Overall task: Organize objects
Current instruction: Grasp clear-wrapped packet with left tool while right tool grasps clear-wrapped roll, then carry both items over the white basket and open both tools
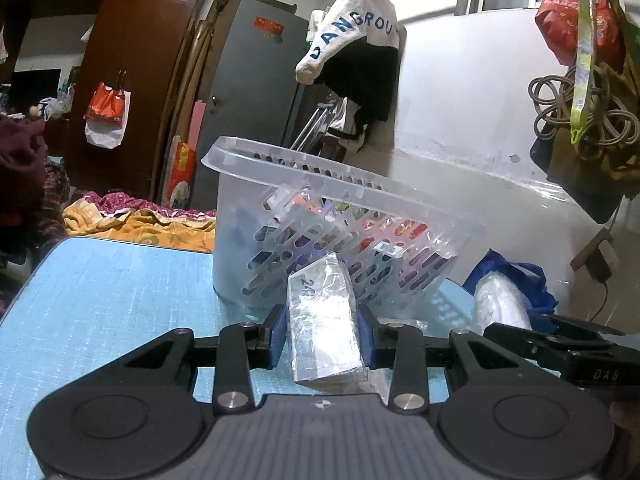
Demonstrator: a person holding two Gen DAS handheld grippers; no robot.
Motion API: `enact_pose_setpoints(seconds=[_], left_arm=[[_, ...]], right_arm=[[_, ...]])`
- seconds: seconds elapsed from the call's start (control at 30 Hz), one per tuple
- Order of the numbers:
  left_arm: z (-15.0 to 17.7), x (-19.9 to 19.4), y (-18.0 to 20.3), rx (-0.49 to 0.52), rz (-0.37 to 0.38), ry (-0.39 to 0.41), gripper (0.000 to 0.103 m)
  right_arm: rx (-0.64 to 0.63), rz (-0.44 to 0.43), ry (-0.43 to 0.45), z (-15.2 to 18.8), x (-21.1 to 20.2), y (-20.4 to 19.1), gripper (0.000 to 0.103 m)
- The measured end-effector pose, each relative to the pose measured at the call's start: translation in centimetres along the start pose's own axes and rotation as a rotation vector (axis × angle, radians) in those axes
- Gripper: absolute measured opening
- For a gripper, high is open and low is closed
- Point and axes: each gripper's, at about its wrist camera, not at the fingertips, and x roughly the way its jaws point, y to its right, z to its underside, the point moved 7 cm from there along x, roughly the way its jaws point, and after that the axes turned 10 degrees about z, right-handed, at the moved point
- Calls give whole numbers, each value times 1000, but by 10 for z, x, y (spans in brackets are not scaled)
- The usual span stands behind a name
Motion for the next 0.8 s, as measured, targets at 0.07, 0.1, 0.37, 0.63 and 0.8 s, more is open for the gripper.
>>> enact_pose_setpoints(seconds=[0.07, 0.1, 0.37, 0.63, 0.8], left_arm=[[0, -1, 0, 5, 0, 4, 40], [0, -2, 0, 3, 2, 5, 40], [1, -3, 0, -2, 4, 10, 40], [-28, -28, 19, 84, -2, 67, 40], [-113, -2, 29, 122, -3, 68, 41]], right_arm=[[-17, 14, 29, -1, -5, 0, 76], [-14, 14, 34, -2, -6, 1, 76], [-20, 25, 63, -2, -8, 1, 76], [4, -45, 134, -39, -38, 4, 76], [-17, -82, 144, -119, -12, 7, 77]])
